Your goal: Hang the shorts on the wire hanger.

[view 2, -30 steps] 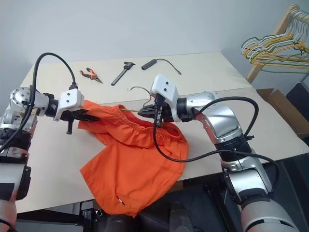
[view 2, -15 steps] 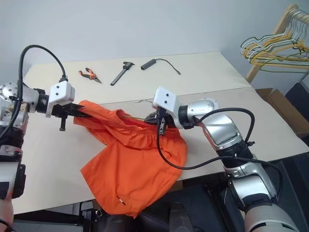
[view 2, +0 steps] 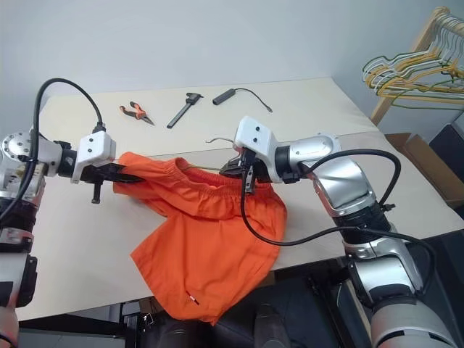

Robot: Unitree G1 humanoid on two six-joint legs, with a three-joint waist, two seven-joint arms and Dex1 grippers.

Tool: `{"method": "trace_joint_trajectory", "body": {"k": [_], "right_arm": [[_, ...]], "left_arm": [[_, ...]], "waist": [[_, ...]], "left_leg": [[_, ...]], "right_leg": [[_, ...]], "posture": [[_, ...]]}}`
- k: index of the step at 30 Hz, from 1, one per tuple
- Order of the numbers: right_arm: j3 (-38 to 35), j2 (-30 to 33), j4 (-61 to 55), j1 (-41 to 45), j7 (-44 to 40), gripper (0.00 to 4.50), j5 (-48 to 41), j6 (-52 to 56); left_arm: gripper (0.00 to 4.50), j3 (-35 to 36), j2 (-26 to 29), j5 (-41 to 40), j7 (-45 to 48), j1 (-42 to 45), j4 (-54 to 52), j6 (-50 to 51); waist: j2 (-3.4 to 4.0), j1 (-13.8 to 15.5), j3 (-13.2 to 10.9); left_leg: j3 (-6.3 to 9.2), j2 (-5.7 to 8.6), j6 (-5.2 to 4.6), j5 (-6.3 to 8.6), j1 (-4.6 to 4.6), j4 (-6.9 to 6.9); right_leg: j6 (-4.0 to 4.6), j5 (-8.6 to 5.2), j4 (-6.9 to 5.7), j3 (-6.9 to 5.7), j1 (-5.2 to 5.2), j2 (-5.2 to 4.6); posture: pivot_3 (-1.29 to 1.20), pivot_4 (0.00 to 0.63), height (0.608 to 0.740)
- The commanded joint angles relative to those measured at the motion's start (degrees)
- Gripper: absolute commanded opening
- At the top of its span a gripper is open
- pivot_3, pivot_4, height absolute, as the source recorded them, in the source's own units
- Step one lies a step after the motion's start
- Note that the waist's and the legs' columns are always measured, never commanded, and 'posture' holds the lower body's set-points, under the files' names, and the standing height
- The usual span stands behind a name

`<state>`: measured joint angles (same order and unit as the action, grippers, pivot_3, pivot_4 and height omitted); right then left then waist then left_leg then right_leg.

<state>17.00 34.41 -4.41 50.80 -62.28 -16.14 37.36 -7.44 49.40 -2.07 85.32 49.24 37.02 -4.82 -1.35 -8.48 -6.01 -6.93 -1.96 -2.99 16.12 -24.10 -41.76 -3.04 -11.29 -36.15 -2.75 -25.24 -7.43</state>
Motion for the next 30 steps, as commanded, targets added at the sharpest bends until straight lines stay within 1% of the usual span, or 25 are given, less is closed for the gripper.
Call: {"method": "trace_joint_trajectory", "body": {"k": [1, 5, 7, 8, 11, 12, 14, 15, 17, 20, 23, 27, 30], "right_arm": [[-2.4, 2.1, -1.3, 2.7, -1.8, 0.0, -0.7, 0.4], [-2.2, 2.9, -0.2, 4.0, -3.1, 0.0, -0.8, 0.6], [-2.1, 3.0, 0.2, 5.1, -3.6, 0.0, -1.1, 1.6], [-2.0, 3.0, 0.6, 5.5, -3.7, 0.0, -1.1, 1.9], [-0.9, 3.2, 1.8, 7.5, -4.1, 0.0, -0.3, 3.9], [-0.5, 3.4, 2.1, 8.2, -4.3, 0.0, 0.0, 4.9], [0.8, 3.6, 2.8, 10.2, -4.7, 0.0, 0.6, 7.2], [1.2, 3.7, 3.1, 10.9, -4.9, 0.0, 0.8, 7.9], [2.5, 3.4, 4.3, 13.6, -5.4, 0.0, 1.1, 10.2], [3.7, 2.6, 5.2, 17.6, -6.8, 0.0, 1.0, 12.5], [3.9, 1.5, 6.5, 21.2, -8.5, 0.0, -0.1, 14.3], [4.7, 1.3, 7.4, 23.4, -10.5, 0.0, 0.6, 14.6], [5.0, 1.5, 7.9, 24.4, -11.3, 0.0, 1.2, 14.3]], "left_arm": [[1.27, 0.5, 0.8, 0.2, -0.4, -0.2, -0.8, -0.2], [2.53, 0.5, 1.0, 0.2, -0.7, -0.6, -0.9, -0.6], [3.03, 0.7, 1.2, 0.0, -0.8, -0.8, -1.2, -0.8], [3.37, 0.8, 1.3, -0.2, -0.7, -0.8, -1.3, -0.9], [4.34, 3.8, 2.2, -5.4, 3.8, 0.2, -3.3, -0.2], [4.46, 4.8, 2.4, -8.0, 5.5, 0.7, -4.7, 1.6], [4.46, 5.4, 3.2, -14.2, 7.0, 1.5, -8.7, 4.9], [4.46, 5.4, 3.4, -15.9, 7.2, 1.7, -9.9, 5.6], [4.46, 5.9, 1.0, -16.3, 6.5, 3.4, -11.6, 6.1], [4.46, 4.2, -3.9, -14.0, 2.2, 5.9, -12.4, 6.3], [4.46, 0.8, -7.2, -10.8, 3.0, 7.9, -10.2, 4.0], [4.46, -2.9, -9.3, -5.8, 3.5, 10.8, -3.8, -1.2], [4.46, -3.7, -10.7, -3.6, 2.5, 13.2, 1.2, -4.1]], "waist": [[0.0, -0.1, 0.0], [0.0, -0.2, 0.0], [0.0, -0.3, 0.0], [0.0, -0.3, 0.0], [0.0, -0.3, 0.0], [0.0, -0.3, 0.0], [0.0, -0.4, 0.0], [0.0, -0.4, 0.0], [0.02, -0.2, 0.0], [0.04, 0.0, 0.1], [0.04, -0.4, 0.2], [0.03, -1.7, 0.3], [0.06, -2.6, 0.4]], "left_leg": [[0.0, 0.0, 0.0, 0.0, 0.0, 0.0], [0.0, -0.01, 0.0, 0.0, 0.0, 0.0], [-0.01, -0.01, 0.0, 0.0, 0.0, 0.0], [-0.01, -0.01, 0.0, 0.0, 0.01, 0.0], [-0.01, -0.01, 0.0, 0.0, 0.0, 0.0], [-0.01, -0.01, 0.0, 0.0, -0.01, 0.0], [-0.01, -0.03, 0.0, 0.0, -0.04, 0.0], [-0.01, -0.03, 0.0, 0.0, -0.06, 0.0], [0.0, -0.02, 0.0, 0.0, -0.06, 0.0], [0.02, 0.02, -0.01, 0.0, -0.03, -0.09], [0.01, 0.04, -0.01, 0.0, -0.03, -0.14], [0.0, 0.05, 0.0, 0.0, -0.04, -0.12], [-0.02, 0.05, 0.0, 0.0, -0.04, -0.13]], "right_leg": [[0.0, 0.0, 0.0, 0.01, 0.0, 0.0], [0.0, 0.0, 0.0, 0.0, -0.01, 0.0], [0.0, 0.0, -0.01, 0.01, -0.01, 0.0], [0.0, 0.0, -0.01, 0.01, -0.01, 0.0], [0.0, 0.0, -0.01, 0.01, -0.02, 0.0], [0.0, 0.0, -0.01, 0.01, -0.03, 0.0], [0.0, 0.0, 0.0, 0.02, -0.07, 0.0], [0.0, 0.0, -0.02, 0.03, -0.1, -0.01], [0.0, 0.0, -0.02, 0.04, -0.1, -0.02], [-0.02, 0.01, -0.04, 0.02, 0.0, -0.03], [-0.04, 0.04, -0.06, 0.02, 0.02, -0.03], [-0.04, 0.04, -0.05, 0.01, -0.01, -0.03], [-0.06, 0.05, -0.04, 0.03, -0.01, -0.03]], "posture": [[-0.17, 0.061, 0.74], [-0.17, 0.06, 0.74], [-0.17, 0.06, 0.74], [-0.17, 0.059, 0.74], [-0.18, 0.059, 0.74], [-0.18, 0.059, 0.74], [-0.18, 0.059, 0.74], [-0.18, 0.055, 0.74], [-0.18, 0.052, 0.74], [-0.19, 0.043, 0.74], [-0.2, 0.035, 0.74], [-0.21, 0.023, 0.74], [-0.21, 0.017, 0.74]]}}
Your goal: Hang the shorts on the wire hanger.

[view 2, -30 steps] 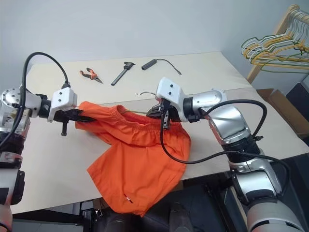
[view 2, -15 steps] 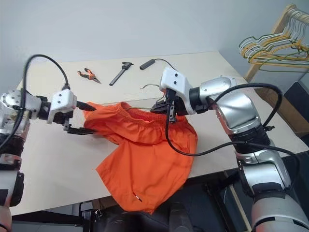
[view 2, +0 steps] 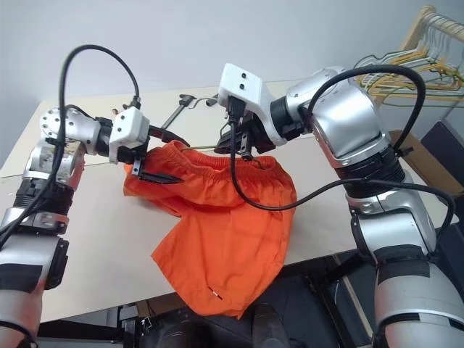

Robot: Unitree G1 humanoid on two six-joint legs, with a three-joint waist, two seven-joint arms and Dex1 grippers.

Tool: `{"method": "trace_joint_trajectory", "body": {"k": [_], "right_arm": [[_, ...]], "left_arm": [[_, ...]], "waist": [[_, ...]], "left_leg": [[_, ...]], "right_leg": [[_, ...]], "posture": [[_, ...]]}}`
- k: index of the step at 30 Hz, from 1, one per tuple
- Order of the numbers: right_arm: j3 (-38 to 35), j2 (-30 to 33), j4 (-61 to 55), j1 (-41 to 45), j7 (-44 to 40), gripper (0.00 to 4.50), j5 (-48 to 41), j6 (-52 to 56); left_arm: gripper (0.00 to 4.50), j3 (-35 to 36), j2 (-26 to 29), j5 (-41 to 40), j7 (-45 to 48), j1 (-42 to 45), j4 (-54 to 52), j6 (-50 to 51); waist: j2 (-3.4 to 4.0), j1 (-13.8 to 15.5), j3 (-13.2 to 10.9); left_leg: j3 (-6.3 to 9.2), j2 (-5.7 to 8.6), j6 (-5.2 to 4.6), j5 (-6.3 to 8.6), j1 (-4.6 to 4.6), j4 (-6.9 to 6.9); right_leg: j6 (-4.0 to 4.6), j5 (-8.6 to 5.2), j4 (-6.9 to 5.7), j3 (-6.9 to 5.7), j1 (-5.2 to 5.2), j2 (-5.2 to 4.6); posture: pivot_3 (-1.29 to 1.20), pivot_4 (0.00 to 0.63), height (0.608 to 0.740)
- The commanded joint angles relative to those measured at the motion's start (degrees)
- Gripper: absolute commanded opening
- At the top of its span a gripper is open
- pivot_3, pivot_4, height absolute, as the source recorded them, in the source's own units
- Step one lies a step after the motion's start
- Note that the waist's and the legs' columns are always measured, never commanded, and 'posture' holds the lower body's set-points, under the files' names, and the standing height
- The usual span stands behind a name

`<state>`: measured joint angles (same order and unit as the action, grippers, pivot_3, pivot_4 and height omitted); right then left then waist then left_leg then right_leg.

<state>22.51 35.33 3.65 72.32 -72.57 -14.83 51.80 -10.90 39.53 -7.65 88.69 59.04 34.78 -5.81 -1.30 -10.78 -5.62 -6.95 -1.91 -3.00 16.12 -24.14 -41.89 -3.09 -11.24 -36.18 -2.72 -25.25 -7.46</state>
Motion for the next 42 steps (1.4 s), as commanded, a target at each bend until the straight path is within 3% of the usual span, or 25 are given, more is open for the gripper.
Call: {"method": "trace_joint_trajectory", "body": {"k": [1, 7, 11, 21, 22, 28, 35, 39, 42], "right_arm": [[-0.5, 0.9, -0.1, 3.3, -1.4, 0.0, 0.2, -0.5], [-0.8, 1.5, 0.0, 4.2, -2.0, 0.0, 0.4, -0.8], [-1.0, 1.7, -0.9, 4.1, -2.3, 0.0, 0.1, -0.8], [-1.0, 1.5, -1.2, 4.1, -2.4, 0.0, 0.1, -1.0], [-1.0, 1.5, -1.2, 4.0, -2.3, 0.0, 0.2, -1.2], [-0.9, 1.7, -1.4, 2.4, -1.6, 0.0, 1.2, -3.6], [-5.1, 3.9, -4.5, -2.5, 3.2, 2.21, 0.3, -1.1], [-12.1, 8.0, -10.3, -6.4, 5.8, 3.64, -3.0, 4.0], [-18.2, 12.1, -15.0, -9.1, 6.8, 4.48, -6.4, 8.0]], "left_arm": [[4.46, -0.2, -1.5, 2.4, -1.1, 4.4, 4.9, -3.6], [4.46, -0.1, -2.9, 2.9, 1.9, 6.1, 8.7, -5.6], [3.61, -1.1, -2.5, 3.9, 3.6, 5.1, 9.4, -7.3], [0.28, -0.7, -3.4, 5.2, 2.7, 4.5, 10.5, -8.7], [0.07, -0.6, -3.5, 5.0, 2.8, 4.4, 10.4, -8.2], [0.07, 0.5, -3.3, 3.3, 3.4, 3.5, 9.1, -6.0], [0.0, 2.1, -0.9, 1.4, 2.9, -1.7, 3.1, 0.4], [0.0, 3.2, 0.6, 0.6, 1.6, -5.1, -1.1, 4.3], [0.0, 3.5, 1.3, 0.4, 0.5, -6.7, -3.3, 6.2]], "waist": [[0.01, -0.6, 0.1], [0.06, -1.6, 0.6], [0.07, -2.5, 1.0], [0.11, -2.7, 1.3], [0.11, -2.7, 1.3], [0.11, -2.8, 1.3], [0.11, -2.8, 1.3], [0.12, -2.5, 1.3], [0.14, -2.2, 1.3]], "left_leg": [[0.01, 0.0, 0.0, 0.0, 0.0, 0.0], [0.03, -0.01, -0.01, 0.01, -0.02, 0.01], [0.03, -0.02, 0.0, 0.0, 0.0, 0.0], [0.03, -0.02, -0.01, 0.01, 0.03, 0.0], [0.03, -0.02, -0.02, 0.01, 0.03, 0.0], [0.03, -0.02, -0.01, 0.01, 0.03, 0.0], [0.04, -0.03, -0.01, 0.01, 0.04, 0.0], [0.06, -0.06, -0.02, 0.01, 0.02, 0.01], [0.06, -0.08, -0.05, 0.03, 0.03, 0.01]], "right_leg": [[0.0, 0.0, -0.01, 0.0, 0.0, 0.0], [-0.01, 0.0, 0.01, 0.02, -0.02, 0.0], [-0.02, 0.01, -0.04, 0.03, -0.02, -0.01], [-0.02, 0.01, -0.07, 0.08, -0.02, -0.02], [-0.02, 0.01, -0.07, 0.08, -0.02, -0.02], [-0.03, 0.01, -0.08, 0.08, -0.02, -0.02], [-0.03, 0.01, -0.07, 0.1, -0.02, -0.02], [-0.02, 0.01, -0.04, 0.09, -0.02, -0.03], [-0.02, 0.01, -0.03, 0.09, -0.02, -0.06]], "posture": [[-0.21, 0.017, 0.74], [-0.23, 0.0, 0.74], [-0.23, 0.0, 0.74], [-0.24, 0.0, 0.74], [-0.24, 0.0, 0.74], [-0.24, 0.004, 0.74], [-0.25, 0.026, 0.74], [-0.25, 0.04, 0.74], [-0.25, 0.051, 0.74]]}}
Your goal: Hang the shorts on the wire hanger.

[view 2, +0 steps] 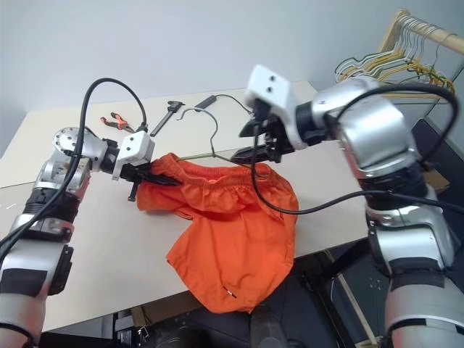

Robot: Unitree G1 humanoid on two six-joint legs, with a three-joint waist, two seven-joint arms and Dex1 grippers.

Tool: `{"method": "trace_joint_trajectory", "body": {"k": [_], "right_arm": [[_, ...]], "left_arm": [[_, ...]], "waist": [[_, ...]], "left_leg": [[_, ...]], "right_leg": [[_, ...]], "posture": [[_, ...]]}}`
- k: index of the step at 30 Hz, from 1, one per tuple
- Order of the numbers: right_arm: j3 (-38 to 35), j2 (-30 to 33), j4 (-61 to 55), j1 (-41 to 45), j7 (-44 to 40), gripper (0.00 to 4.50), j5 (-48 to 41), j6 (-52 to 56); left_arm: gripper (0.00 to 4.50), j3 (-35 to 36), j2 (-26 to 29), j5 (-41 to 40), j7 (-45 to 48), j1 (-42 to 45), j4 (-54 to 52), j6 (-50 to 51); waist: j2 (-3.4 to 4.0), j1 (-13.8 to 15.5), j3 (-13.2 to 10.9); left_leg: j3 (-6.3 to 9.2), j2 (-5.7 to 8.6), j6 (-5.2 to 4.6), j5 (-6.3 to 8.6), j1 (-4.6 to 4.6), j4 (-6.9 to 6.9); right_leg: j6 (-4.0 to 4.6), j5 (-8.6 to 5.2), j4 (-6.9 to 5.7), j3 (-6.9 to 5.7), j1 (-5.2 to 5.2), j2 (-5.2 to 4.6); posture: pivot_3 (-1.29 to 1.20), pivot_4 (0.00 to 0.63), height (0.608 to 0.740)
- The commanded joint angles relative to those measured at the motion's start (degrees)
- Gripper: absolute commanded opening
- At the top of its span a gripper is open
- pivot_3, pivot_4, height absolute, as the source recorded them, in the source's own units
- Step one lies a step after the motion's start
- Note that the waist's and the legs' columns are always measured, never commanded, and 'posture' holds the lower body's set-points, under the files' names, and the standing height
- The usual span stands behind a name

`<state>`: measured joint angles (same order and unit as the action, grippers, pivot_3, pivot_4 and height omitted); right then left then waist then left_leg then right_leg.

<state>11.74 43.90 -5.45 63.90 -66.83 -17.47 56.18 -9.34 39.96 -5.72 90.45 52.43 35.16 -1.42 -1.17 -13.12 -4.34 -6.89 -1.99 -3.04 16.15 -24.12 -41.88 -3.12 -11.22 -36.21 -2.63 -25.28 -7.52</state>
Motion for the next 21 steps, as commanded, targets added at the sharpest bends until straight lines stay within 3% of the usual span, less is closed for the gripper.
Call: {"method": "trace_joint_trajectory", "body": {"k": [1, 4, 7, 15, 18, 21], "right_arm": [[-8.7, 5.2, -7.8, -2.3, 0.9, 4.48, -4.7, 4.3], [-9.9, 9.3, -12.9, -7.3, 1.0, 4.48, -6.6, 5.5], [-6.2, 11.6, -17.2, -12.8, 3.1, 4.48, -5.4, 5.6], [6.6, 6.0, -9.2, -12.5, 9.7, 4.48, 1.8, 3.0], [8.7, 5.0, -7.2, -10.8, 7.8, 3.89, 2.1, 1.7], [10.1, 4.3, -6.0, -9.1, 6.4, 2.86, 2.2, 0.7]], "left_arm": [[0.0, 2.0, 1.0, -1.6, -1.5, -0.3, -4.2, 2.3], [0.0, 2.1, 1.3, -1.9, -1.9, -0.8, -5.5, 3.2], [0.0, 2.0, 1.3, -2.0, -2.1, -0.9, -6.1, 3.7], [0.0, 1.3, 0.6, -2.1, -1.7, 0.1, -6.4, 3.7], [0.0, 1.1, 0.5, -1.9, -1.5, 0.4, -6.1, 3.2], [0.0, 0.8, 0.4, -1.6, -1.2, 0.8, -5.7, 2.6]], "waist": [[0.01, 0.4, 0.0], [0.01, 0.8, 0.0], [0.0, 0.9, 0.0], [0.02, 0.5, 0.0], [0.06, 0.5, 0.0], [0.07, 0.5, 0.0]], "left_leg": [[0.0, -0.02, -0.02, 0.01, 0.0, 0.0], [0.0, -0.04, -0.1, 0.06, 0.07, 0.02], [-0.1, -0.03, -0.32, 0.2, 0.24, 0.02], [-0.24, -0.03, -0.49, 0.31, 0.6, 0.02], [-0.26, -0.01, -0.49, 0.31, 0.56, 0.03], [-0.26, 0.0, -0.48, 0.3, 0.51, 0.05]], "right_leg": [[0.0, 0.0, 0.0, 0.0, 0.0, 0.0], [0.0, 0.0, 0.06, 0.0, 0.06, 0.0], [0.01, -0.01, 0.18, 0.16, 0.11, -0.01], [0.06, 0.02, 0.05, 0.34, 0.21, -0.01], [0.06, 0.02, 0.08, 0.36, 0.17, -0.01], [0.05, 0.02, 0.13, 0.34, 0.15, -0.01]], "posture": [[-0.25, 0.052, 0.74], [-0.25, 0.058, 0.74], [-0.26, 0.061, 0.74], [-0.26, 0.06, 0.74], [-0.27, 0.062, 0.74], [-0.27, 0.063, 0.74]]}}
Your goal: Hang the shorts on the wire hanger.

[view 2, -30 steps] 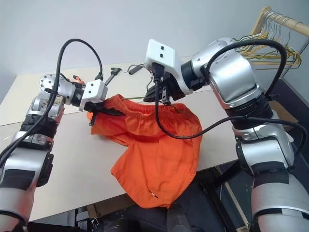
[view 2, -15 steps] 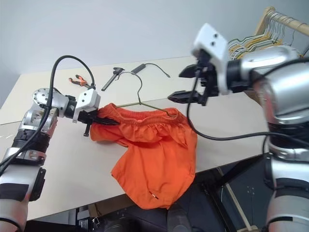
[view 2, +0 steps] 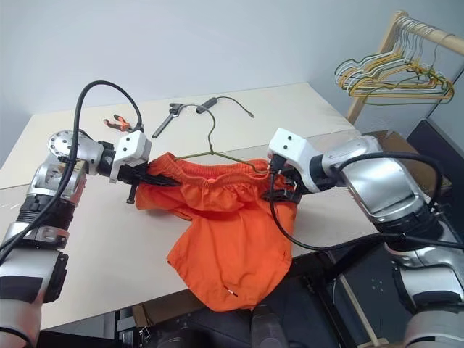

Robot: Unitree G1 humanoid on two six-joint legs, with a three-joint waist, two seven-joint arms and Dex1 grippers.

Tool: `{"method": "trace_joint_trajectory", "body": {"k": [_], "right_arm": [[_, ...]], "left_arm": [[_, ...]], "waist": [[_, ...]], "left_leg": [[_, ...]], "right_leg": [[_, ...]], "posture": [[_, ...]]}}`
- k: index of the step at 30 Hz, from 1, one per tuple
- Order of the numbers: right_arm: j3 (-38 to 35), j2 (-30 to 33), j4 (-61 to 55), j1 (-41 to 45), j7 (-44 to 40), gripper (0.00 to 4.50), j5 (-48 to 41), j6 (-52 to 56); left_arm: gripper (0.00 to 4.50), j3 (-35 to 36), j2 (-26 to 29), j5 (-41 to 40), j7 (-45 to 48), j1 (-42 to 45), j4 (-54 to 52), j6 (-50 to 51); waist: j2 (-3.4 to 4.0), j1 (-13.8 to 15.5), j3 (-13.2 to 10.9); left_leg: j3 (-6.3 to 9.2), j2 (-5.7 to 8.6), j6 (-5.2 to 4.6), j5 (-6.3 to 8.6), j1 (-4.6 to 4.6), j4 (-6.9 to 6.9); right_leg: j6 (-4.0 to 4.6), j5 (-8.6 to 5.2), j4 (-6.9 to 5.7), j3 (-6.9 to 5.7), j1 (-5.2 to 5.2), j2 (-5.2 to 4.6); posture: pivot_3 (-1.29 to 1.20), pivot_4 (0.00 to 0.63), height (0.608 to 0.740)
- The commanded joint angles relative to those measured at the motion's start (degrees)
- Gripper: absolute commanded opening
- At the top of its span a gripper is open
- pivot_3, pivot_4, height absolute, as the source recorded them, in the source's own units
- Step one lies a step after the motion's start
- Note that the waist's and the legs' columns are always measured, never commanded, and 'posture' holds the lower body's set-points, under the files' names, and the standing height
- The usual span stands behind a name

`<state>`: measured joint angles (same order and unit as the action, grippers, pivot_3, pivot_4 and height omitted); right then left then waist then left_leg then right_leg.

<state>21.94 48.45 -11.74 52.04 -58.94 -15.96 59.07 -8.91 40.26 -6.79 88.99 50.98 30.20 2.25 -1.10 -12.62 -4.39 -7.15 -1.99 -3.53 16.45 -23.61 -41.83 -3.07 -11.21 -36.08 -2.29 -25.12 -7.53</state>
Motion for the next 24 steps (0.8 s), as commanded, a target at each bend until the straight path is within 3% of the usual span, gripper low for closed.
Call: {"method": "trace_joint_trajectory", "body": {"k": [1, 8, 16, 17, 20, 24], "right_arm": [[0.2, -0.6, 0.9, 3.4, -2.0, 2.51, 0.7, -2.6], [1.7, -0.4, 1.1, 5.0, -7.1, 0.07, 0.1, -4.3], [1.7, 0.1, -0.3, 3.3, -10.5, 0.03, -1.1, -2.7], [0.6, 0.1, -1.0, 2.6, -10.1, 0.0, -2.0, -1.2], [-2.2, 0.4, -2.7, 0.8, -8.9, 0.0, -4.1, 2.1], [-11.3, 2.1, -7.2, -6.4, -5.1, 0.0, -9.2, 10.4]], "left_arm": [[0.0, 0.3, 0.0, -0.4, 0.3, 2.4, -0.6, -1.2], [0.0, -0.8, -0.3, 0.4, 1.5, 2.9, 0.4, -4.2], [0.0, -0.6, -1.5, -0.2, 2.4, 4.0, 2.6, -7.9], [0.57, 0.1, -1.6, -1.1, 2.8, 4.2, 2.8, -7.5], [1.4, 1.5, -1.7, -2.6, 2.9, 4.7, 3.3, -6.4], [2.76, 5.6, -0.8, -4.7, -0.8, 6.2, 6.0, -4.6]], "waist": [[0.0, 0.0, 0.0], [0.0, -0.1, 0.0], [0.0, -0.4, 0.0], [0.0, -0.5, 0.0], [0.0, -0.5, 0.0], [-0.01, -0.3, 0.0]], "left_leg": [[0.0, 0.0, 0.0, 0.0, -0.01, 0.0], [-0.01, 0.0, -0.05, 0.03, -0.02, 0.0], [-0.01, -0.01, -0.06, 0.04, -0.02, 0.0], [-0.01, -0.01, -0.06, 0.04, -0.02, 0.0], [0.0, -0.03, -0.06, 0.04, -0.03, 0.0], [0.02, -0.05, -0.07, 0.04, -0.04, 0.0]], "right_leg": [[0.0, 0.0, 0.01, 0.0, 0.0, 0.0], [-0.01, 0.0, 0.03, 0.0, 0.01, 0.0], [-0.01, 0.0, 0.03, 0.0, 0.01, 0.0], [-0.01, 0.0, 0.03, 0.0, 0.01, 0.0], [-0.01, 0.0, 0.04, -0.02, 0.01, 0.0], [-0.01, 0.0, 0.05, -0.03, 0.0, -0.01]], "posture": [[-0.27, 0.063, 0.74], [-0.28, 0.063, 0.74], [-0.28, 0.065, 0.74], [-0.28, 0.069, 0.74], [-0.28, 0.07, 0.74], [-0.28, 0.075, 0.74]]}}
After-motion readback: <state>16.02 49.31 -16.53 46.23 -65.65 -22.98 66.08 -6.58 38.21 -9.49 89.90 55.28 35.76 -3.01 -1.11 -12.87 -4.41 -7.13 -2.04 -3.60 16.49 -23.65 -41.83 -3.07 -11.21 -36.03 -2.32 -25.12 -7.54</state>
